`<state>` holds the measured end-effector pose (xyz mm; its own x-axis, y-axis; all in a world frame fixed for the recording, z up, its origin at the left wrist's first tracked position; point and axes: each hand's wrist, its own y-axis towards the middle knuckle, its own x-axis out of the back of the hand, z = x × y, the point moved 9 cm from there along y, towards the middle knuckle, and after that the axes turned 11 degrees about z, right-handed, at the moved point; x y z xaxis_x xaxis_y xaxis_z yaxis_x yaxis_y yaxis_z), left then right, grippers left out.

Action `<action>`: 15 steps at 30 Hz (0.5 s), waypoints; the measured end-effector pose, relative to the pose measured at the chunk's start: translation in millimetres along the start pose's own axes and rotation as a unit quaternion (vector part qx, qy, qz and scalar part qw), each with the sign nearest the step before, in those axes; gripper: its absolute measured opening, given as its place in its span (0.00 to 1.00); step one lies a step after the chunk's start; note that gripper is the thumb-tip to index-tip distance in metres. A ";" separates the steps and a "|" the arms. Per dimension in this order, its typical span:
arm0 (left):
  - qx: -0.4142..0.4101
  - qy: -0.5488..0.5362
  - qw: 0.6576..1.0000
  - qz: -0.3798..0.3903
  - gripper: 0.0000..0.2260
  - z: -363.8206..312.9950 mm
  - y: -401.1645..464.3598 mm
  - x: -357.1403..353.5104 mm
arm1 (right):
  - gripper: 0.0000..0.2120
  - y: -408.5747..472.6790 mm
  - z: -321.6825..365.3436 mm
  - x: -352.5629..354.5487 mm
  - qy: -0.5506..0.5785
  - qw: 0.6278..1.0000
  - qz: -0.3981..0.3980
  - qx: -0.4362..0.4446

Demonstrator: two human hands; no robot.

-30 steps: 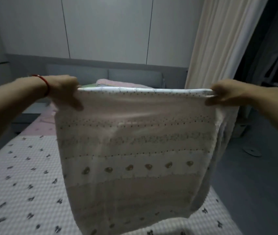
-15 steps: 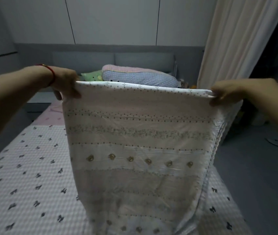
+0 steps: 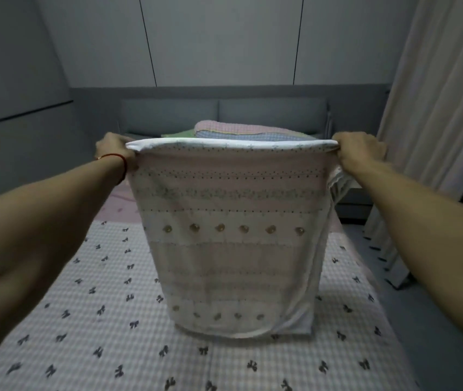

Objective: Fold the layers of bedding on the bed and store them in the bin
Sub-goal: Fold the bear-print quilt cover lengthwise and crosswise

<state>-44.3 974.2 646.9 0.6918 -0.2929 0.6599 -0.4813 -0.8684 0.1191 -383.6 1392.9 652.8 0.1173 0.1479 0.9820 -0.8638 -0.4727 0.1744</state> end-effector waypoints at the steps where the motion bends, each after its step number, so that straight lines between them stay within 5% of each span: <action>1: -0.024 -0.031 0.999 -0.008 0.18 -2.6 1.9 2.6 | 0.15 3.4 0.2 7.0 0.024 1.000 -0.019 0.000; 9: -0.154 -0.070 0.985 0.028 0.15 23.0 -42.4 3.8 | 0.11 -40.8 -4.9 -5.5 0.091 0.984 -0.124 0.089; 13: -0.103 0.004 0.990 0.095 0.13 115.0 -89.6 -39.0 | 0.06 -87.2 -20.4 -112.8 0.129 0.986 0.004 0.102; 15: -0.086 0.041 0.987 0.133 0.12 170.5 -117.8 -65.6 | 0.11 -117.0 -30.5 -170.1 0.120 0.988 0.050 0.088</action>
<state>58.8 1027.5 463.1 0.4871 -0.4613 0.7416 -0.7288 -0.6826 0.0541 -317.4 1449.7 463.1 -0.1029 0.2840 0.9533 -0.7636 -0.6367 0.1072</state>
